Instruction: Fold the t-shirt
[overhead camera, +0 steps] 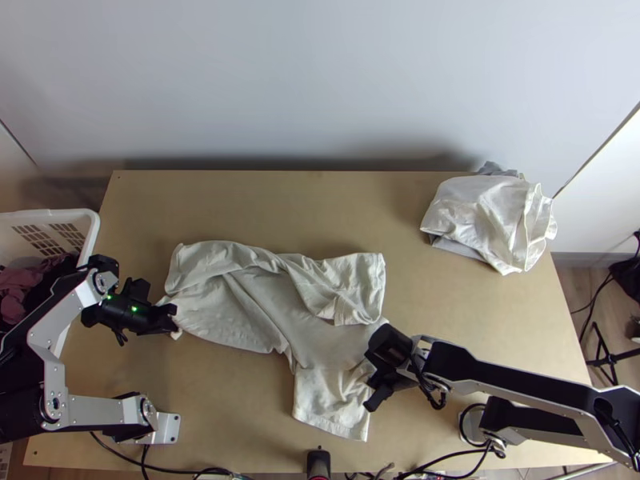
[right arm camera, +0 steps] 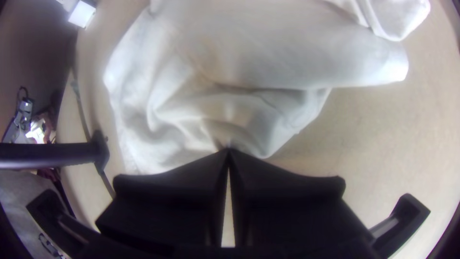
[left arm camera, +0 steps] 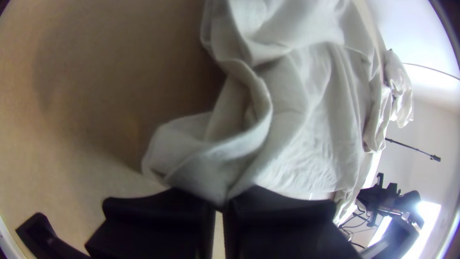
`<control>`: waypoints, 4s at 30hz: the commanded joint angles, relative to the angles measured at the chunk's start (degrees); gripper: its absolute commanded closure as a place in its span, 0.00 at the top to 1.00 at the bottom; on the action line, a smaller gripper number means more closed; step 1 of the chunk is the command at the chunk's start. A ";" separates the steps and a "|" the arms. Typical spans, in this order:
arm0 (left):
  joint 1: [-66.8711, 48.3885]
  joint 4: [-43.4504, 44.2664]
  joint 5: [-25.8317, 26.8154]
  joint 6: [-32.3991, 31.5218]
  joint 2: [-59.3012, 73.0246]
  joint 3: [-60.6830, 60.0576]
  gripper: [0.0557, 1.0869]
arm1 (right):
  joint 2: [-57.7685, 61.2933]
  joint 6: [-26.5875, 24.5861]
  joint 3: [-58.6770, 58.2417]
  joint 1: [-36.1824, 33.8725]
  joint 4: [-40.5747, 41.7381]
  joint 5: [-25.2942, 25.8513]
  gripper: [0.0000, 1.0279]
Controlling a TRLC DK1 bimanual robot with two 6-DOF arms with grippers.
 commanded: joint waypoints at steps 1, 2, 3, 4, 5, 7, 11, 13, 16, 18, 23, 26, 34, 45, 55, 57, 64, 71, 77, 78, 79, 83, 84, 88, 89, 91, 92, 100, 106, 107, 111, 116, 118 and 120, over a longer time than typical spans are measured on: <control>0.38 -1.61 -0.06 0.18 -0.22 0.07 0.10 | -1.51 0.61 0.31 -0.12 0.37 0.08 0.03; 0.38 -1.88 -0.06 0.18 -0.22 0.07 0.10 | -1.51 0.61 0.49 -0.30 0.37 -0.01 0.03; 0.38 -1.97 -0.06 0.18 -0.22 0.16 0.10 | -1.60 0.70 0.67 -0.65 0.37 -0.01 0.03; 0.38 -2.14 0.02 0.18 -0.31 0.25 0.10 | -1.60 0.87 0.93 -0.92 0.37 -0.01 0.03; 0.47 -2.67 0.02 0.18 -0.49 0.60 0.10 | -1.69 0.96 1.19 -1.27 0.37 -0.01 0.03; 0.82 -3.81 0.02 0.36 -1.36 1.65 0.10 | -1.69 0.87 2.07 -2.15 0.37 -0.01 0.03; 1.52 -7.42 1.69 0.89 -2.51 4.91 0.10 | -1.69 -0.01 6.91 -6.36 -0.78 0.08 0.03; 2.14 -7.94 2.75 0.36 -2.51 6.31 0.10 | -1.51 -0.71 10.16 -8.91 -1.30 0.08 0.03; 2.49 -8.21 3.80 -1.13 -2.24 8.16 0.10 | -0.98 -1.24 15.08 -12.69 -1.30 -0.01 0.03; 2.58 -8.73 4.86 -1.84 -1.89 9.30 0.10 | -0.63 -1.94 17.98 -15.24 -1.22 0.08 0.03; 2.93 -9.44 6.09 -3.42 -0.57 11.32 0.10 | -0.28 -3.00 21.32 -20.08 -0.86 0.08 0.03; 3.90 -9.88 6.26 -4.21 1.01 13.17 0.10 | -0.37 -3.87 21.50 -22.27 -0.69 0.08 0.03; 7.76 -12.95 8.02 -7.11 8.83 22.66 0.10 | 0.60 -6.16 22.46 -29.66 1.33 0.08 0.03; 10.23 -11.81 8.11 -15.37 16.56 30.48 0.10 | 4.82 -7.65 23.08 -39.59 4.32 0.17 0.03; 1.79 -8.73 6.88 -27.24 22.19 32.94 0.10 | 10.53 -6.77 21.76 -40.38 9.51 2.19 0.03; -0.41 -8.03 6.88 -28.91 23.95 32.94 0.10 | 12.03 -5.72 21.85 -40.03 10.39 2.28 0.03; -6.74 -6.45 6.88 -32.86 27.11 33.91 0.10 | 15.01 -3.70 19.30 -38.27 13.20 4.30 0.03; -5.68 -6.54 4.95 -33.65 28.61 35.67 0.10 | 15.63 -3.87 17.01 -39.15 14.25 4.65 0.03; -2.34 -12.60 1.25 -29.52 27.81 36.99 0.11 | 13.78 -2.47 14.55 -38.44 14.25 7.29 0.12; -1.64 -14.01 0.73 -28.73 27.55 37.16 0.12 | 12.90 -2.29 14.11 -38.18 13.99 7.20 0.23; -0.85 -15.33 0.38 -27.50 27.02 37.16 0.12 | 11.67 -1.85 13.41 -37.74 13.99 7.20 0.41; 2.76 -17.87 0.38 -24.43 22.98 36.02 0.14 | 7.81 0.78 13.15 -36.69 11.62 7.20 0.89; 3.46 -18.14 0.29 -23.81 21.84 35.58 0.15 | 7.28 0.96 13.59 -36.69 10.56 7.20 0.92; 5.39 -21.39 0.29 -21.17 19.38 34.70 0.41 | 5.35 0.96 14.55 -36.69 8.45 7.20 0.95; 5.57 -22.27 0.29 -20.03 19.03 34.70 0.53 | 4.82 1.05 14.73 -36.69 8.01 7.20 0.95; 6.01 -24.03 0.29 -17.31 18.06 34.35 0.81 | 3.32 1.14 14.82 -36.07 7.22 7.20 0.95; 6.18 -24.64 0.29 -15.90 17.36 34.00 0.93 | 2.53 1.57 14.73 -35.63 7.13 7.20 0.95; 11.72 -23.59 0.38 -11.42 15.33 29.69 0.95 | -1.07 2.28 14.99 -33.17 4.06 7.20 0.93; 15.67 -23.59 0.38 -9.31 16.74 29.25 0.95 | -1.60 2.28 14.99 -32.47 2.04 7.20 0.93; 16.03 -23.59 0.29 -8.96 16.65 29.25 0.95 | -1.60 2.28 15.17 -32.38 1.77 7.20 0.93; 18.84 -23.41 0.20 -7.29 16.56 29.69 0.95 | -1.60 2.63 16.22 -32.12 0.72 7.20 0.93; 20.16 -20.07 -0.85 -7.37 18.06 28.81 0.95 | -1.60 2.63 17.19 -32.20 -0.34 7.20 0.92; 20.07 -19.28 -0.85 -7.90 19.03 28.81 0.95 | -1.60 2.54 17.45 -32.20 -0.43 7.20 0.90; 19.28 -18.05 -0.85 -8.96 19.55 28.55 0.95 | -1.51 2.45 17.36 -32.12 -0.43 7.20 0.90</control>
